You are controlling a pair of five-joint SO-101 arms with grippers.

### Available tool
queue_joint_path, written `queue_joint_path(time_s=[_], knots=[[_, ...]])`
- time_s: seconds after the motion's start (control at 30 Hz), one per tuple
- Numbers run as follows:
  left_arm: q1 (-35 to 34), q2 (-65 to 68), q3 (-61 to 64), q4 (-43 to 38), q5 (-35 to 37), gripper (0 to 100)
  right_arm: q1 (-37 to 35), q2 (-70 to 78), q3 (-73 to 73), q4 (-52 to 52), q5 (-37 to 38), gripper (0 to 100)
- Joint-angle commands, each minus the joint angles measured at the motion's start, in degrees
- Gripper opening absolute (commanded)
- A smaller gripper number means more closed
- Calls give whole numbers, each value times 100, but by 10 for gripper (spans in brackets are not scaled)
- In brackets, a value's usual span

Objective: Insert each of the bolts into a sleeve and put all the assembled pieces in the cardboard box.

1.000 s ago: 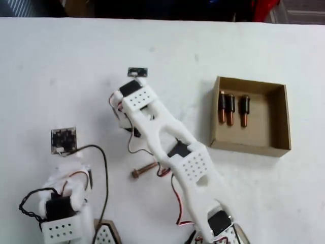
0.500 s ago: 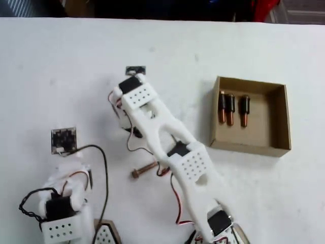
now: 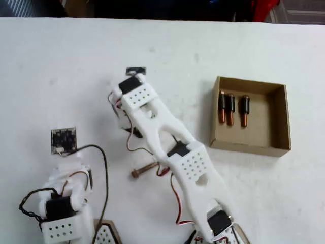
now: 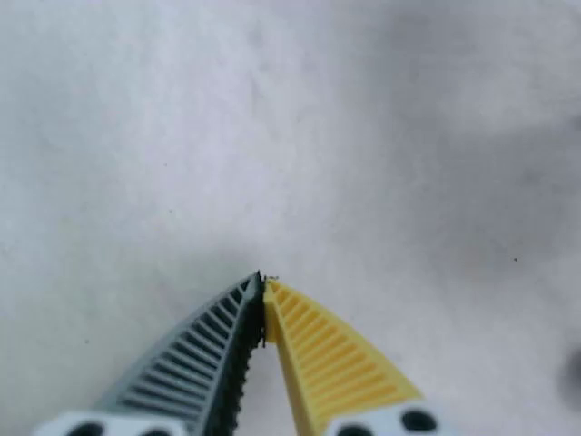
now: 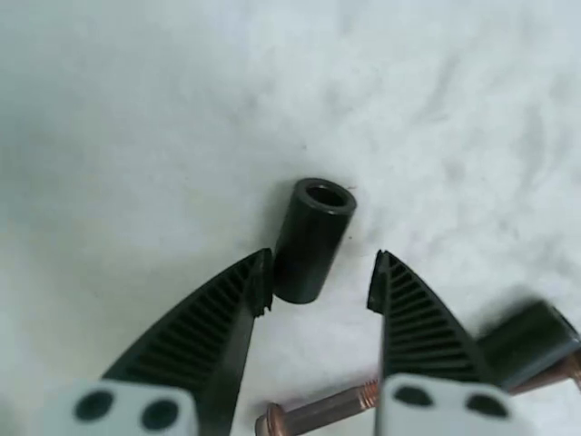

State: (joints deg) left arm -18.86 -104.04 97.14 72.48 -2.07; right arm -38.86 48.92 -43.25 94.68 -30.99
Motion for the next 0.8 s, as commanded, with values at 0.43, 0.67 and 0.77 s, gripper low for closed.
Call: queue_joint_path(time_s=[0.43,0.67,0.77], knots=[[-48,-66,-18,-97,-53,23,22,-48,-246,-382,-976,158],[-48,-66,-18,-97,-53,23,40,347,-299,-409,-958,83],[-48,-66,-18,-97,-53,23,48,374,-299,-462,-677,14]])
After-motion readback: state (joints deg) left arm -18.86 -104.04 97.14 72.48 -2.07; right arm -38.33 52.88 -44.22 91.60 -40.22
